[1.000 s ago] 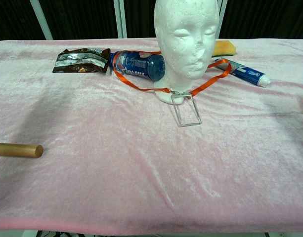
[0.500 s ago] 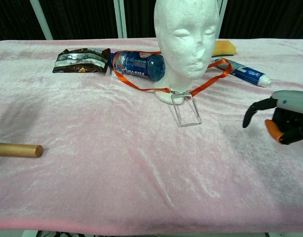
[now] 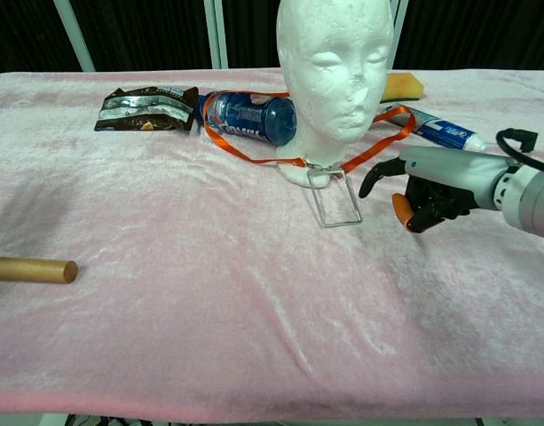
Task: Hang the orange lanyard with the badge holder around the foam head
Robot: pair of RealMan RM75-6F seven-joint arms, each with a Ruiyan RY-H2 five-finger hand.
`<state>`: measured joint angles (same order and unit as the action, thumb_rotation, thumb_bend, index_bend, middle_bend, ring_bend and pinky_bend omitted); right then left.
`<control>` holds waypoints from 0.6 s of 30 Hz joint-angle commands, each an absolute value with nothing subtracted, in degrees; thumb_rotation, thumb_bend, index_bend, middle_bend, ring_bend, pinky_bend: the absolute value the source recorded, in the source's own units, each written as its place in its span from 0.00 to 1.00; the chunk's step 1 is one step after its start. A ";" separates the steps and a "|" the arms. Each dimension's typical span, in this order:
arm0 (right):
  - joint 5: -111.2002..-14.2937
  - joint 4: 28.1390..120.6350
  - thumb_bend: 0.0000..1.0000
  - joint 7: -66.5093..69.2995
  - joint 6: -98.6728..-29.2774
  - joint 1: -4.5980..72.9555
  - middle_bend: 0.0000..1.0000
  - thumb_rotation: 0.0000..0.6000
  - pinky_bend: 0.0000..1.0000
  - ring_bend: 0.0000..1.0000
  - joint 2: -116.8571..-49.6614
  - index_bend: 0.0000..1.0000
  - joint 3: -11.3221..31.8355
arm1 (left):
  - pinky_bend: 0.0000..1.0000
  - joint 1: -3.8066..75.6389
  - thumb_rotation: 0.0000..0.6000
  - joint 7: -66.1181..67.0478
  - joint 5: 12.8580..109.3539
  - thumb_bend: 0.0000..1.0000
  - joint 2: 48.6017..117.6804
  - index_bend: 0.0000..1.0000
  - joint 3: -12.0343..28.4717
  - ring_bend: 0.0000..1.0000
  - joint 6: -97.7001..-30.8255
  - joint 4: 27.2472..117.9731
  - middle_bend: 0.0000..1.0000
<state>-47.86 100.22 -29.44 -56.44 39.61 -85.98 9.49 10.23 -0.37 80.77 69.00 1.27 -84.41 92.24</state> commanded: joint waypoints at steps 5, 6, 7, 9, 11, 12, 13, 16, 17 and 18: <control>-44.47 97.67 0.83 -31.14 -55.53 42.25 0.97 1.00 0.88 0.95 -88.68 0.25 9.82 | 0.00 9.84 1.00 0.14 79.88 0.15 69.69 0.19 2.40 0.00 -84.49 92.16 0.09; -44.33 97.48 0.83 -31.11 -55.48 42.44 0.97 1.00 0.88 0.95 -88.95 0.25 9.77 | 0.00 9.75 1.00 0.33 79.79 0.15 69.77 0.19 2.54 0.00 -84.57 92.14 0.09; -44.25 97.38 0.83 -31.08 -55.46 42.56 0.97 1.00 0.88 0.95 -89.14 0.26 9.74 | 0.00 9.69 1.00 0.40 79.78 0.15 69.79 0.19 2.61 0.00 -84.64 92.18 0.09; -44.03 97.06 0.83 -30.86 -55.17 42.95 0.97 1.00 0.88 0.95 -89.73 0.27 9.68 | 0.00 9.51 1.00 0.41 79.67 0.15 69.90 0.19 2.88 0.00 -84.80 92.27 0.09; -43.76 96.64 0.83 -30.74 -54.97 43.33 0.97 1.00 0.88 0.95 -90.36 0.28 9.58 | 0.00 9.43 1.00 0.56 79.47 0.15 70.13 0.19 3.22 0.00 -84.87 92.11 0.09; -43.54 96.36 0.83 -30.81 -54.83 43.56 0.97 1.00 0.88 0.95 -90.69 0.28 9.48 | 0.00 9.39 1.00 0.69 79.35 0.15 70.26 0.19 3.35 0.00 -84.85 92.04 0.09; -43.30 96.14 0.83 -30.88 -54.74 43.76 0.97 1.00 0.88 0.95 -90.95 0.29 9.39 | 0.00 9.35 1.00 0.74 79.27 0.15 70.36 0.19 3.47 0.00 -84.83 92.01 0.09; -42.75 95.63 0.83 -31.00 -54.60 44.28 0.97 1.00 0.88 0.95 -91.64 0.30 9.26 | 0.00 9.23 1.00 0.57 79.14 0.15 70.58 0.19 3.81 0.00 -84.87 92.01 0.09; -42.54 95.48 0.83 -30.98 -54.60 44.43 0.97 1.00 0.88 0.95 -91.85 0.31 9.27 | 0.00 9.18 1.00 0.53 79.14 0.15 70.63 0.19 3.90 0.00 -84.90 91.99 0.09; -42.31 95.33 0.83 -30.98 -54.54 44.61 0.97 1.00 0.88 0.95 -92.01 0.31 9.28 | 0.00 9.13 1.00 0.55 79.14 0.15 70.67 0.19 3.98 0.00 -84.92 91.97 0.09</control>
